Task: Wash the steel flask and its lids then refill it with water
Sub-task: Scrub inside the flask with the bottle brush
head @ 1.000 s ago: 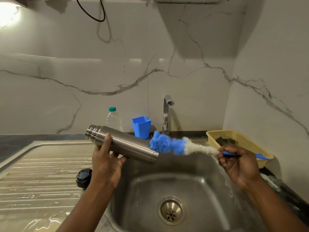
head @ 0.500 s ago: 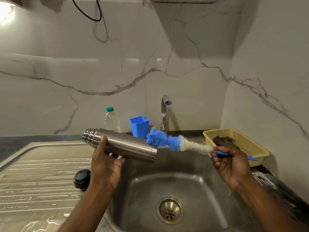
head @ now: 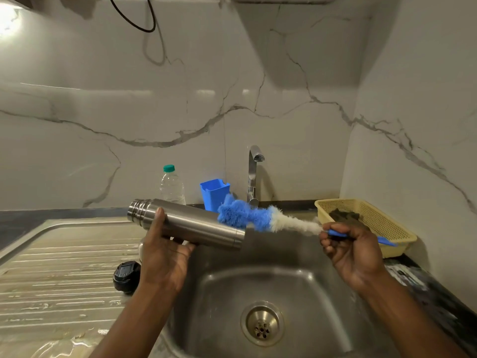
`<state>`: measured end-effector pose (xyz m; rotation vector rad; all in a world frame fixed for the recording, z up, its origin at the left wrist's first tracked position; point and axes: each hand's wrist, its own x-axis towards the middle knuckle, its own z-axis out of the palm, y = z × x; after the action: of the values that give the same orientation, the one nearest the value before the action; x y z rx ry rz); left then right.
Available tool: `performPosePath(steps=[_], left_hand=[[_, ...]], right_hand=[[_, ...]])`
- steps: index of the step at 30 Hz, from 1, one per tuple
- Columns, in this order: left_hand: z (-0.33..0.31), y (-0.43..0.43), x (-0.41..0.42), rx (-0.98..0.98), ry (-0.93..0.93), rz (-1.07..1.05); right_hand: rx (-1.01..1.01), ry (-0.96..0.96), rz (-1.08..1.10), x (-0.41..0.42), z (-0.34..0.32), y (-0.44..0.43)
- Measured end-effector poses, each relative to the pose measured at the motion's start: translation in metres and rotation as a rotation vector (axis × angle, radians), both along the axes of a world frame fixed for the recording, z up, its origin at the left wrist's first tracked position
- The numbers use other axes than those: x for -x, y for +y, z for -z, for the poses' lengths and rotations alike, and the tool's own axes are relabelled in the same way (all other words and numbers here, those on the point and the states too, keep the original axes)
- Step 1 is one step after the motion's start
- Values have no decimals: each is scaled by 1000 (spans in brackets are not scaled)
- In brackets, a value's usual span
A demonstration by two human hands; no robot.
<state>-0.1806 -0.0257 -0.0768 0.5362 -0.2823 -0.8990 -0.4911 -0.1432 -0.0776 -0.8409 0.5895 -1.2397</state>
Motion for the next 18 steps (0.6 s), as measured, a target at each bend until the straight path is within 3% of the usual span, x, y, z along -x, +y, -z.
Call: performPosePath(steps=[9,14,18], left_hand=[[-1,2,-2,25,24,-5],[-1,1,15,1,18,80],[-3,2,9,9,-21,90]], right_hand=[[-34,-13,49,5,-1,-2],[-46,22,-60,-14,2,6],[-40,-8,40,3,-2,-1]])
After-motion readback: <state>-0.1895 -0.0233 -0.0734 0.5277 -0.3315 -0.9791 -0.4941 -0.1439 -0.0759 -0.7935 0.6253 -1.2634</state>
